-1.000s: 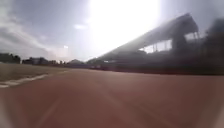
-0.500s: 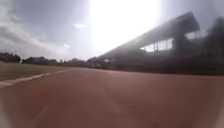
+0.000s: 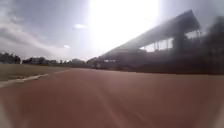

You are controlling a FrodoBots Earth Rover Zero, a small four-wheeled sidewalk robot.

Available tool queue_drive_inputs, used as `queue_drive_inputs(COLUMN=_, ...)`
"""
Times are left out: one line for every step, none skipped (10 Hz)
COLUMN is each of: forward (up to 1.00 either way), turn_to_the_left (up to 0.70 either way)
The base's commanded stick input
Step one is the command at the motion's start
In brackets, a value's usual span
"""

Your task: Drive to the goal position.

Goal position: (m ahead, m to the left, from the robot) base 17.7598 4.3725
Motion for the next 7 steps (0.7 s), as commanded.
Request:
queue_drive_inputs(forward=0.70, turn_to_the_left=0.00)
queue_drive_inputs(forward=0.70, turn_to_the_left=0.00)
queue_drive_inputs(forward=0.70, turn_to_the_left=0.00)
queue_drive_inputs(forward=0.70, turn_to_the_left=0.00)
queue_drive_inputs(forward=0.70, turn_to_the_left=0.00)
queue_drive_inputs(forward=0.70, turn_to_the_left=0.00)
queue_drive_inputs(forward=0.70, turn_to_the_left=0.00)
